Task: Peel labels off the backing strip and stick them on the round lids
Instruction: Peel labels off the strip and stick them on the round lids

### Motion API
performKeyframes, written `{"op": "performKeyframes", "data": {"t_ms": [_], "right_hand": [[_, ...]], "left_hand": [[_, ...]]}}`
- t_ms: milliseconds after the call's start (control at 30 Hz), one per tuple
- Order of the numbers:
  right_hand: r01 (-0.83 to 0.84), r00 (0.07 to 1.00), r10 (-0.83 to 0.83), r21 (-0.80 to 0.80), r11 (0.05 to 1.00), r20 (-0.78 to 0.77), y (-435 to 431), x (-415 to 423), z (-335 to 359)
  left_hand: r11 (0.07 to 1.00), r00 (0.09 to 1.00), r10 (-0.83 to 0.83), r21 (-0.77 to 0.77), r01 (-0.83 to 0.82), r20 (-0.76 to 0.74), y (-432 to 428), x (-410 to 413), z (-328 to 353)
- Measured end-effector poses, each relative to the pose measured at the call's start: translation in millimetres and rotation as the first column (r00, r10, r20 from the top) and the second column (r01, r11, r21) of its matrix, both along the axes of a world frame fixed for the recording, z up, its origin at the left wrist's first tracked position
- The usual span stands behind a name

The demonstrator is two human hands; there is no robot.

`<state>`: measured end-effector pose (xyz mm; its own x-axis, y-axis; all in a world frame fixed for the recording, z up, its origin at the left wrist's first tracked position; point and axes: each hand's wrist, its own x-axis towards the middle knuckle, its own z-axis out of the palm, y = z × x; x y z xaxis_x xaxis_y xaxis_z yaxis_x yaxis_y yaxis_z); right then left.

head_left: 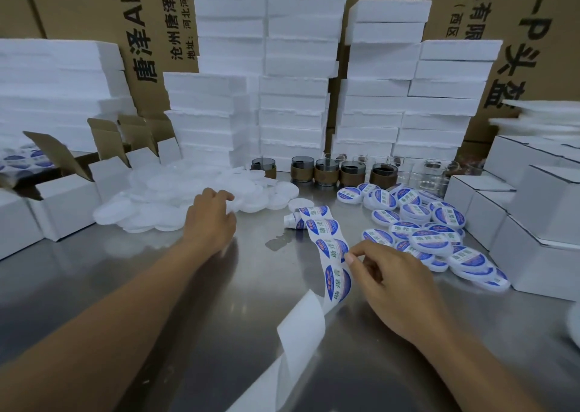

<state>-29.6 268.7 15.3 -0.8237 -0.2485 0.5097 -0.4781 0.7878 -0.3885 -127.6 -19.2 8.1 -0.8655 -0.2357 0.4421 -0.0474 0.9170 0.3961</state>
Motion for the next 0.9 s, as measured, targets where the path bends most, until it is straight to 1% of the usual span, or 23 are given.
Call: {"op": "performKeyframes", "data": {"t_ms": [100, 167, 300, 400, 467, 600, 767, 900], "right_hand": [[0.007, 1.0, -0.007, 0.022, 1.0, -0.001, 0.3, -0.4, 0.1], [0.012, 1.0, -0.012, 0.027, 1.0, -0.005, 0.8, -1.1, -0.3], [0.004, 1.0, -0.004, 0.025, 1.0, -0.015, 1.5, -2.1, -0.3], [0.008, 1.0, -0.007, 0.03, 1.0, -0.023, 1.4, -3.2, -0.5], [0.013, 1.0, -0.012, 0.028, 1.0, -0.027, 1.1, -3.0, -0.8], [0.025, 0.999, -0.024, 0.02, 0.999, -0.026, 0.3, -1.4, -0.8], [0.034, 0.999, -0.034, 0.02, 0.999, -0.019, 2.0, -2.5, -1.0], [0.039, 0.999, -0.039, 0.013, 0.999, -0.026, 2.0, -2.7, 0.0]], "left_hand": [[0.998, 0.999, 0.033, -0.06, -0.031, 0.034, 7.4, -8.9, 0.5], [0.988, 0.996, 0.066, -0.145, -0.057, 0.06, 9.0, -13.8, 0.9], [0.908, 0.987, 0.136, -0.408, -0.092, 0.081, 3.1, -19.3, 1.7], [0.842, 0.983, 0.168, -0.528, -0.107, 0.068, -3.6, -18.4, 1.6], [0.828, 0.986, 0.152, -0.553, -0.09, 0.067, -6.9, -17.1, 1.6], [0.853, 0.994, 0.096, -0.519, -0.054, 0.054, -3.6, -16.8, 2.2], [0.777, 0.985, 0.151, -0.626, -0.066, 0.084, 8.7, -21.1, 5.6], [0.778, 0.985, 0.167, -0.621, -0.102, 0.048, 13.3, -20.0, 6.4]]}}
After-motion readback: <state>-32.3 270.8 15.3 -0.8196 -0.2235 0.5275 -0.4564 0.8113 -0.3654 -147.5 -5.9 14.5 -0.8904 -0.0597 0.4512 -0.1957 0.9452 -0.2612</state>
